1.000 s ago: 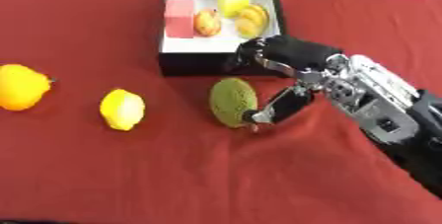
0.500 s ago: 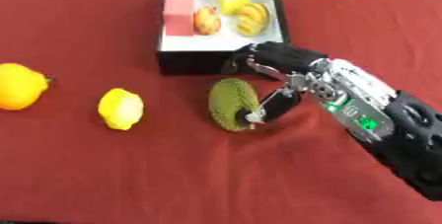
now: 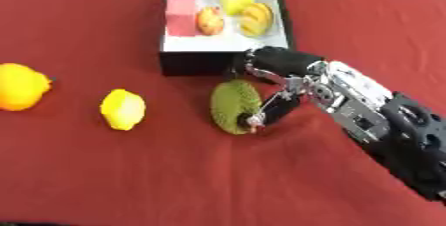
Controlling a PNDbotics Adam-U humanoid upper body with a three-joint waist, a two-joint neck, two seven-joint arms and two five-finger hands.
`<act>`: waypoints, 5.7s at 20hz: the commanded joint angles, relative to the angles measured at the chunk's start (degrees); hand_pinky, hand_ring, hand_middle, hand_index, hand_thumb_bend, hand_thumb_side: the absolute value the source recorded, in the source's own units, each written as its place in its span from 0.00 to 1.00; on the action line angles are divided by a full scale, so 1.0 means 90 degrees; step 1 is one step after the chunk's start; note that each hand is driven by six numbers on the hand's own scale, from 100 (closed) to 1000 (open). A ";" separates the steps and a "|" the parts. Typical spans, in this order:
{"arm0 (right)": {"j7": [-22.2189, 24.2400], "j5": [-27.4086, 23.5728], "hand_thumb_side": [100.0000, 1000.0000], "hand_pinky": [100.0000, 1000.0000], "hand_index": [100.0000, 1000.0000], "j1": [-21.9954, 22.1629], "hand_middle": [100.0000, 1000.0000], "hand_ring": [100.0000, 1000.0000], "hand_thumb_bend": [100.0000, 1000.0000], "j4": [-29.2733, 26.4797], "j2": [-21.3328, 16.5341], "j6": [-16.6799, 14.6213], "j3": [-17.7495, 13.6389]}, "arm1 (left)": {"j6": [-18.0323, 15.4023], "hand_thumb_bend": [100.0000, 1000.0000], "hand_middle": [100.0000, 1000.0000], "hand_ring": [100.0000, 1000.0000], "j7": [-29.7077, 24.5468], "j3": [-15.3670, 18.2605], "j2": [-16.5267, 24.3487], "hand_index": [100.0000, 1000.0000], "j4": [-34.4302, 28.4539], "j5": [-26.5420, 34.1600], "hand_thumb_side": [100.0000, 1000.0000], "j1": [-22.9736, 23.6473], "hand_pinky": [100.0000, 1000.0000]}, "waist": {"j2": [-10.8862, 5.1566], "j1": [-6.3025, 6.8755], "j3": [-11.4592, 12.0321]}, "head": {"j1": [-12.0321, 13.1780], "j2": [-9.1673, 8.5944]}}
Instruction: Pick up objects on the table and place them in the box.
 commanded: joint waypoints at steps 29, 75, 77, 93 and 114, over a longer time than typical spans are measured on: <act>0.0056 -0.1696 0.00 0.71 0.58 -0.0450 0.41 0.61 0.33 -0.2366 -0.1014 0.0853 -0.1022 | -0.0018 0.51 0.77 0.85 0.0024 0.0093 0.0243 0.80 -0.0113 -0.0011 0.59 -0.0033 0.74 | -0.0211 0.0115 -0.0146 | -0.0003 -0.0068; -0.2181 -0.3467 0.22 0.83 0.91 -0.1742 0.79 0.85 0.31 -0.0129 -0.1367 0.0662 -0.2056 | -0.0026 0.51 0.77 0.85 0.0030 0.0128 0.0354 0.80 -0.0170 -0.0023 0.59 -0.0056 0.74 | -0.0202 0.0031 -0.0042 | -0.0010 -0.0156; -0.2430 -0.4340 0.25 0.83 0.90 -0.1241 0.78 0.84 0.20 -0.0949 -0.1726 0.0961 -0.2286 | -0.0030 0.51 0.77 0.85 0.0041 0.0142 0.0401 0.80 -0.0176 -0.0020 0.59 -0.0018 0.74 | -0.0203 0.0044 -0.0093 | 0.0023 -0.0160; -0.3617 -0.7469 0.08 0.83 0.88 0.1864 0.72 0.81 0.27 -0.2412 -0.1943 -0.0288 -0.3735 | 0.0264 0.52 0.78 0.85 -0.0477 0.0032 0.1481 0.83 -0.0168 -0.0323 0.59 0.0188 0.75 | -0.0216 0.0274 -0.0376 | 0.0547 -0.0014; -0.4593 -0.6938 0.16 0.81 0.86 0.2872 0.70 0.79 0.19 -0.2412 -0.1494 0.0171 -0.3967 | 0.0216 0.74 0.82 0.89 -0.6334 -0.0954 0.2890 0.85 0.0336 -0.4015 0.24 -0.0155 0.87 | -0.0276 0.0495 -0.0486 | 0.0817 0.0055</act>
